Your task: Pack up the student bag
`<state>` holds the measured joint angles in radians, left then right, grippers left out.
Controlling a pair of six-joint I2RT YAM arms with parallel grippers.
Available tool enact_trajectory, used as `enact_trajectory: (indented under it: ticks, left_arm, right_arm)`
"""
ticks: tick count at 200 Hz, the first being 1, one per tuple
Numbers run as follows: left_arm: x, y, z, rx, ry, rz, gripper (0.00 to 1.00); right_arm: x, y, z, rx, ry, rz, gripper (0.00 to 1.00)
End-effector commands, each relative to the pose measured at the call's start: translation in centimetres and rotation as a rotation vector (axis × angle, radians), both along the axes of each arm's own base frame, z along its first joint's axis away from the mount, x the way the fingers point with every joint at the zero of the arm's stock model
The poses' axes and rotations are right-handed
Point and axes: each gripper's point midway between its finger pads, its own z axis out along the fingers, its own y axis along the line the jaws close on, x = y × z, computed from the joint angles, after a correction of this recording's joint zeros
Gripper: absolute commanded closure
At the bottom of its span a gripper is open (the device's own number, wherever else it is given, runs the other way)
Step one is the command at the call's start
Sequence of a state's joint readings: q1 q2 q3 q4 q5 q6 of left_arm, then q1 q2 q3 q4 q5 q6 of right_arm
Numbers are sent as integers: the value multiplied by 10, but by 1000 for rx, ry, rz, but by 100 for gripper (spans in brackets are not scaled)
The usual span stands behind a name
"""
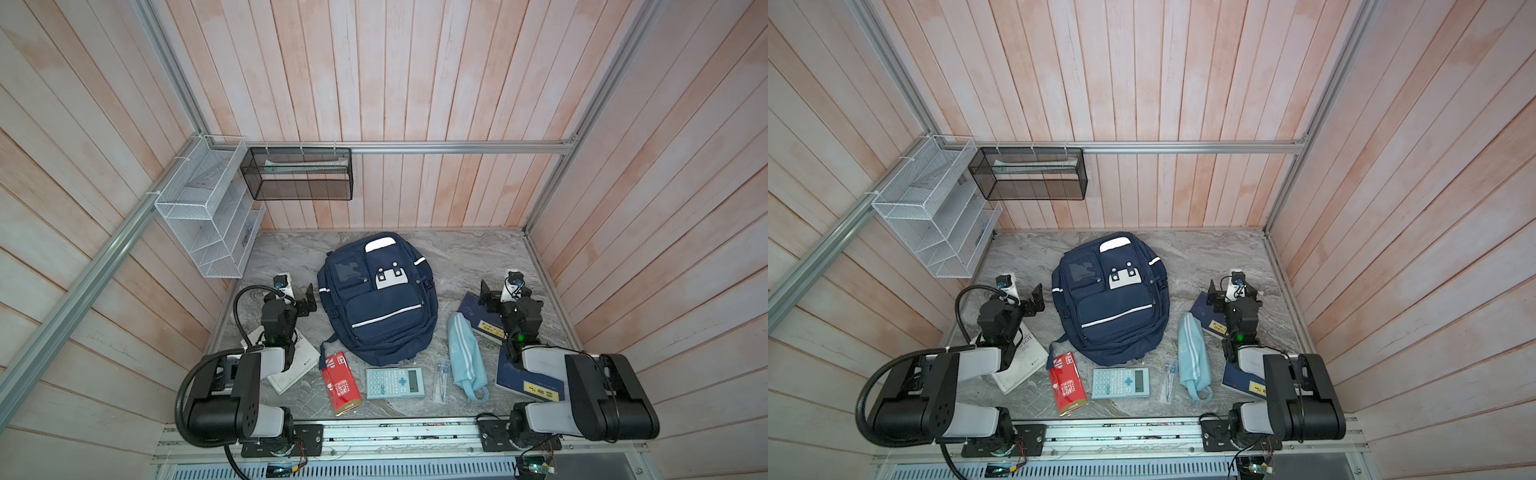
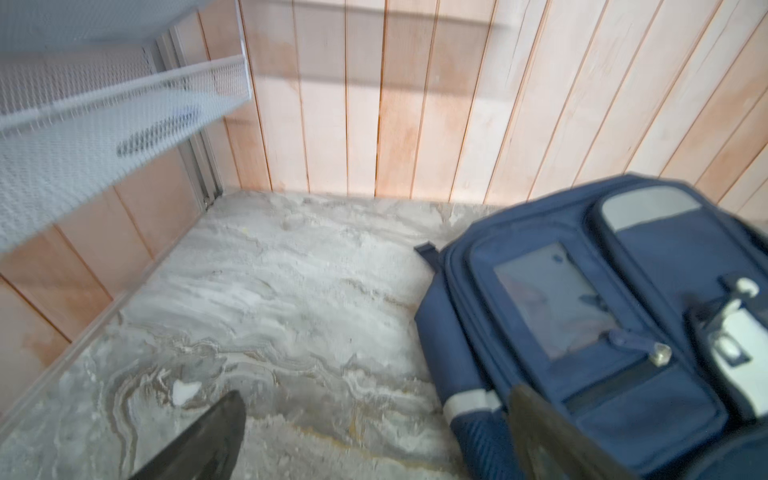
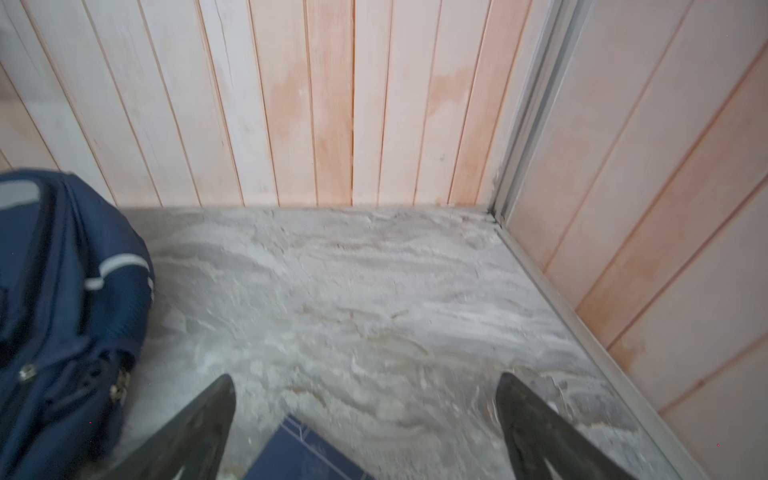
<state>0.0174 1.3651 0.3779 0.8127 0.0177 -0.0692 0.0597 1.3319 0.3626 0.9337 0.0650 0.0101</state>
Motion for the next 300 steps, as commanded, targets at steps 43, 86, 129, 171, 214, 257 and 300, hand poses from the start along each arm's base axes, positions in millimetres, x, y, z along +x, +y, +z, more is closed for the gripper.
enact_trajectory:
  ticks: [43, 86, 129, 171, 214, 257, 300]
  left_arm:
    - [-18, -64, 21, -478, 202, -60, 0]
    - [-12, -113, -36, -481, 390, -84, 13]
    - [-2, -123, -73, -484, 477, -63, 30]
    - [13, -141, -107, -520, 542, -111, 50]
    - [49, -170, -112, -543, 559, -186, 68]
    - [115, -202, -94, -546, 528, -265, 69]
    - [169, -235, -61, -563, 488, -356, 56]
  right_arm:
    - [30, 78, 20, 338, 248, 282, 2]
    - [51, 168, -33, 364, 563, 537, 8]
    - [67, 197, -86, 346, 722, 566, 10]
    - [68, 200, -122, 330, 816, 580, 30]
    - [56, 178, -124, 373, 844, 577, 75]
    - [33, 171, -124, 417, 873, 554, 77]
    - [1, 191, -105, 401, 868, 569, 63]
